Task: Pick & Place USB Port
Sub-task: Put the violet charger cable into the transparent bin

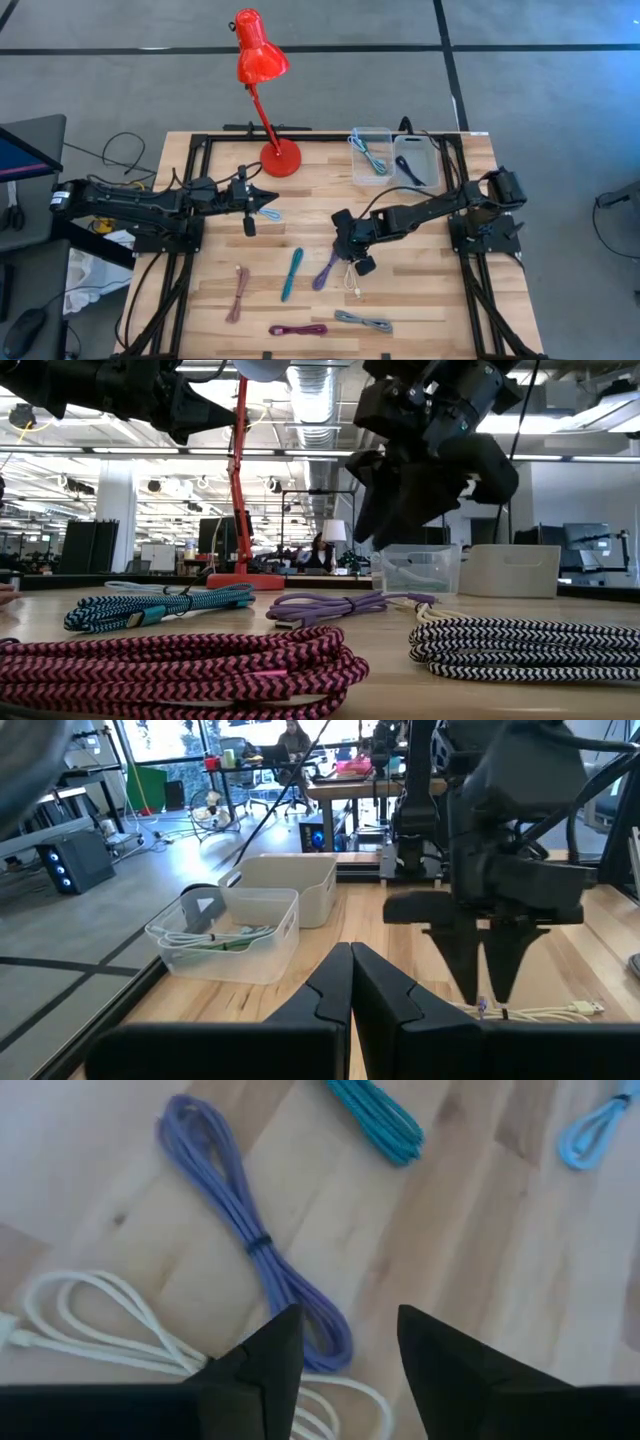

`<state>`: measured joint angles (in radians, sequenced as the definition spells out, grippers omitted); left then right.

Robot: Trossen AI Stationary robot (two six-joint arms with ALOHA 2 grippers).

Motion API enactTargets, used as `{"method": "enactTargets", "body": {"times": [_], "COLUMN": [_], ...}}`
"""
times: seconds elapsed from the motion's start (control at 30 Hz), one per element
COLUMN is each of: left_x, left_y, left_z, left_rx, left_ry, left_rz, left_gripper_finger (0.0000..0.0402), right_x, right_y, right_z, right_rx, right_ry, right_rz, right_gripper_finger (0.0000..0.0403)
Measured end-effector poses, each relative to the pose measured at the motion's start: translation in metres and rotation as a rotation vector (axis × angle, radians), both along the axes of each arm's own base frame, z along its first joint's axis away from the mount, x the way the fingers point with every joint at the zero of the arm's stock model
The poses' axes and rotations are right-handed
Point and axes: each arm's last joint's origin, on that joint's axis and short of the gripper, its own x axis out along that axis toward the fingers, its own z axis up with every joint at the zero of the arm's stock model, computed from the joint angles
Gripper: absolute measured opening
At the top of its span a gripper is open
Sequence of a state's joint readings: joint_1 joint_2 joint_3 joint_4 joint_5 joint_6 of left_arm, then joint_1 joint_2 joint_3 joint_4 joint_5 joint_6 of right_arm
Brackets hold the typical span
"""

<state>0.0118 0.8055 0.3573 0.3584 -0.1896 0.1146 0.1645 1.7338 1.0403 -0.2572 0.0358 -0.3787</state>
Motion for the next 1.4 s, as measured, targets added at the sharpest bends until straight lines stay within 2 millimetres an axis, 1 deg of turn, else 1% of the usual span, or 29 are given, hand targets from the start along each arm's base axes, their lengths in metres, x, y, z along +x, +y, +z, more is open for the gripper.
{"method": "enactTargets", "body": {"times": [0.13, 0.37, 0.73, 1.0, 1.07, 1.13, 1.2, 1.33, 1.4], "left_x": [0.000, 0.000, 0.000, 0.000, 0.000, 0.000, 0.000, 0.000, 0.000], "left_y": [0.000, 0.000, 0.000, 0.000, 0.000, 0.000, 0.000, 0.000, 0.000], "left_z": [0.000, 0.000, 0.000, 0.000, 0.000, 0.000, 0.000, -0.001, -0.001], "left_rx": [0.000, 0.000, 0.000, 0.000, 0.000, 0.000, 0.000, -0.007, -0.018], "left_ry": [0.000, 0.000, 0.002, 0.002, 0.002, 0.002, 0.002, 0.009, 0.007], "left_rz": [0.000, 0.000, 0.000, -0.001, 0.000, -0.001, 0.000, 0.000, 0.001], "left_gripper_finger": [0.0006, 0.0006, 0.0006, 0.0006, 0.0006, 0.0006, 0.0006, 0.0006, 0.0006], "right_x": [0.001, 0.001, 0.004, 0.004, 0.008, 0.005, 0.010, 0.012, 0.013], "right_y": [0.003, 0.011, 0.007, 0.007, 0.006, 0.006, 0.006, 0.007, 0.007], "right_z": [-0.008, -0.023, -0.023, -0.024, -0.031, -0.039, -0.046, -0.055, -0.055], "right_rx": [0.027, 0.018, 0.020, 0.035, 0.042, 0.033, 0.034, 0.034, 0.037], "right_ry": [0.034, 0.090, 0.079, 0.075, 0.083, 0.127, 0.119, 0.133, 0.132], "right_rz": [-0.005, 0.011, -0.010, -0.001, 0.000, -0.002, -0.003, -0.005, -0.003], "right_gripper_finger": [0.0145, 0.0144, 0.0133, 0.0133, 0.0131, 0.0128, 0.0125, 0.0114, 0.0104]}}
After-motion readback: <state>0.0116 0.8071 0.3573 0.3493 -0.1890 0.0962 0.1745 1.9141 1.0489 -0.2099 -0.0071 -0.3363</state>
